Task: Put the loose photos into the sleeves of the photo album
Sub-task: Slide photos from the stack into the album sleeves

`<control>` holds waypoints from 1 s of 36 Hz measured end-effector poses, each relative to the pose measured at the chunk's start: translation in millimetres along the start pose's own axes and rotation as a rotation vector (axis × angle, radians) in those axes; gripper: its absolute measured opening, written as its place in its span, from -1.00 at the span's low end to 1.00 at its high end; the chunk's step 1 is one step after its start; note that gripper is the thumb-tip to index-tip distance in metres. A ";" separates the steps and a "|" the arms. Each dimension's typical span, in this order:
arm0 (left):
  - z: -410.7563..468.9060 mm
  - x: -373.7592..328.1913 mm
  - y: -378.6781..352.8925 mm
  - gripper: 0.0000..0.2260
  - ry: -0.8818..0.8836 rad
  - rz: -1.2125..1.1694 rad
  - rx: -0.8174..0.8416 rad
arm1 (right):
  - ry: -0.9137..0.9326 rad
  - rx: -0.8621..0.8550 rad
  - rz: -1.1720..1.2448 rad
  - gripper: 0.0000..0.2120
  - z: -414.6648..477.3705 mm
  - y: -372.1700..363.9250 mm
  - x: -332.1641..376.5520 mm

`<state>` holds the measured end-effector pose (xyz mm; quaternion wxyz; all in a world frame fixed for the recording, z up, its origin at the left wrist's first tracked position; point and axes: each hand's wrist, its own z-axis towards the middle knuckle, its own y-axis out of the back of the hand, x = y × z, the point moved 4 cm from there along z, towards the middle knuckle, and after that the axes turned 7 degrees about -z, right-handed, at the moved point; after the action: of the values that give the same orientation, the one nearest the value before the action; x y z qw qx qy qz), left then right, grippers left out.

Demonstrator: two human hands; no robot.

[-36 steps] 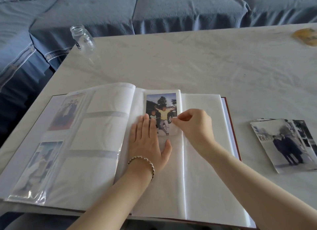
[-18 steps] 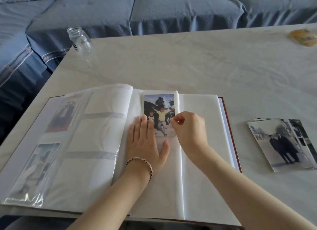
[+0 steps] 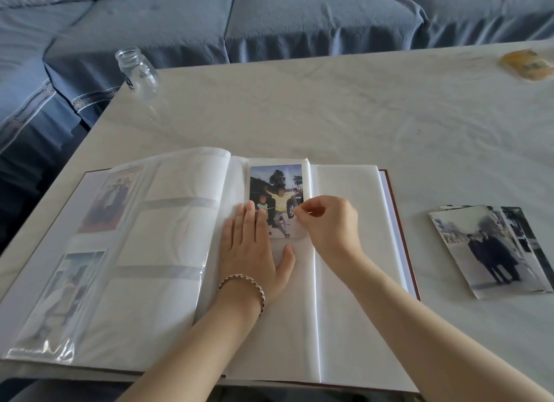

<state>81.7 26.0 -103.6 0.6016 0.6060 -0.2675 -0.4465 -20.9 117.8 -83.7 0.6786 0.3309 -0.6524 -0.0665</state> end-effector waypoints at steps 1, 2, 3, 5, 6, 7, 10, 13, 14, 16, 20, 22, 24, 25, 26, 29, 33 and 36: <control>0.0 0.0 0.0 -0.35 0.000 0.005 0.003 | -0.009 0.000 0.011 -0.87 0.2 0.0 -0.2; 0.0 0.2 0.0 -0.35 0.000 0.005 0.003 | -0.013 -0.004 0.014 -0.88 0.0 -0.2 -0.1; 0.1 0.5 0.1 -0.35 0.000 0.003 0.000 | -0.015 -0.011 0.012 -0.89 -0.5 -0.6 0.2; 0.0 0.4 0.2 -0.35 -0.004 0.001 -0.008 | -0.016 -0.027 0.001 -0.92 -1.6 -1.4 0.2; -0.1 0.2 0.2 -0.36 -0.004 0.002 -0.006 | -0.019 -0.031 -0.003 -0.92 -1.9 -1.6 0.1; -0.3 0.1 0.2 -0.36 -0.004 0.002 0.000 | -0.023 -0.030 -0.004 -0.93 -1.7 -1.7 0.2; -0.3 -0.3 1.1 -0.36 -0.004 0.000 0.011 | -0.032 -0.016 0.030 -0.90 0.6 -0.5 0.8; 0.3 0.7 0.0 -0.35 0.008 0.014 0.032 | -0.032 -0.003 0.040 -0.91 1.7 0.8 0.0; 0.0 0.5 0.3 -0.34 0.010 0.009 0.037 | -0.028 -0.001 0.039 -0.91 1.7 0.8 -1.0; 0.1 1.6 -0.3 -0.28 0.033 0.003 0.070 | -0.008 -0.003 0.034 -0.91 1.3 0.4 -3.4; 0.8 2.9 -1.2 -0.37 0.005 0.018 0.052 | 0.025 -0.007 0.043 -0.90 2.0 1.6 -8.4; 0.5 2.7 -1.9 -0.44 -0.039 0.023 0.026 | 0.028 0.005 0.051 -0.90 2.7 4.0 -10.7; -0.5 1.8 -1.5 -0.50 -0.070 0.049 0.030 | 0.032 0.023 0.047 -0.92 2.6 8.4 -13.6; -0.7 1.1 -1.9 -0.52 -0.089 0.067 0.025 | 0.031 0.028 0.040 -0.92 1.7 12.2 -15.9; -1.0 0.6 -1.9 -0.55 -0.104 0.078 0.027 | 0.033 0.028 0.030 -0.91 0.5 18.0 -18.8; -0.8 0.7 -3.1 -0.60 -0.135 0.096 0.023 | 0.067 -0.009 -0.051 -0.90 -6.4 47.4 -29.0; -1.2 -0.9 -2.0 -0.60 -0.151 0.100 0.017 | 0.135 -0.109 -0.401 -0.88 -16.3 101.4 -46.4; -1.8 -2.1 -1.8 -0.59 -0.157 0.120 0.026 | 0.061 -0.062 -0.698 -0.66 -16.2 131.3 -68.4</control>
<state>81.9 28.9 -105.1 0.5964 0.5599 -0.3554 -0.4522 -60.2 260.7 -69.8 0.6439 0.5151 -0.4770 -0.3042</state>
